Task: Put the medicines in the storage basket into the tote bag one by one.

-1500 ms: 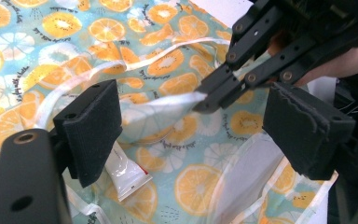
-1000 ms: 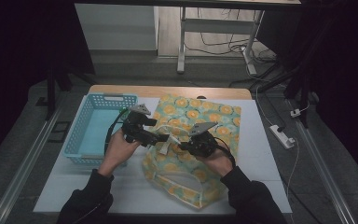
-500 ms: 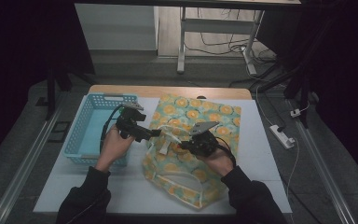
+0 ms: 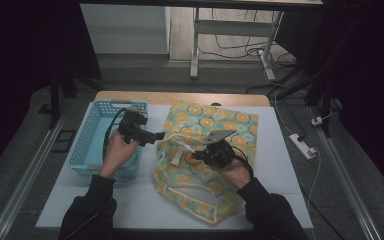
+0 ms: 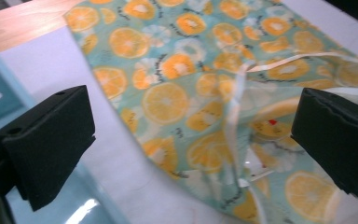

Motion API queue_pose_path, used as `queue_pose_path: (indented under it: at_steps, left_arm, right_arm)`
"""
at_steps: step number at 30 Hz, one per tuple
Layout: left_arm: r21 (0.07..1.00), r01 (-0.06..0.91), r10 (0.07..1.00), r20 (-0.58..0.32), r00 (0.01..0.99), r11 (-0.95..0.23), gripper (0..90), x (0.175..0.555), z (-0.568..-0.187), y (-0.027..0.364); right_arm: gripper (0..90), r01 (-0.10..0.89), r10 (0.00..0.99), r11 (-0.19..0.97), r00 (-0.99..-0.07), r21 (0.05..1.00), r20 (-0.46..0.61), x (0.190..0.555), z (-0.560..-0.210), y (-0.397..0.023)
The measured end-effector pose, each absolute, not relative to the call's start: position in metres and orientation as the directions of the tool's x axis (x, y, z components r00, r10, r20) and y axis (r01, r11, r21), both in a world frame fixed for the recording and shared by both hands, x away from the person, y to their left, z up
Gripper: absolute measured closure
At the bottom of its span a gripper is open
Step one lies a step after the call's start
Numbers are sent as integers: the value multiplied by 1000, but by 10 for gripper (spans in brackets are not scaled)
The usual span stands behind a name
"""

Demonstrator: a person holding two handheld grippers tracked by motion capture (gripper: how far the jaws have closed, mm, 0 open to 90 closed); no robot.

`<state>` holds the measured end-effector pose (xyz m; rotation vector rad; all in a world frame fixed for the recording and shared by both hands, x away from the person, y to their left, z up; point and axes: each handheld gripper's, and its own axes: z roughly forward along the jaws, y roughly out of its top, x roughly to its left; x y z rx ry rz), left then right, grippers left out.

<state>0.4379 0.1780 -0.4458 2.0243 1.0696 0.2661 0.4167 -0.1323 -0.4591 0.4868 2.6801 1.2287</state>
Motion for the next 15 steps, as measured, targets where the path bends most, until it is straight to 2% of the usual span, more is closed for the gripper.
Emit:
queue_pose_path:
  at_steps: [15]
  left_arm:
    - [712,640,851,-115,512,-289,5,463,-438,208]
  right_arm:
    - [900,226,351,611,-936,759,-3,416,-459,-132]
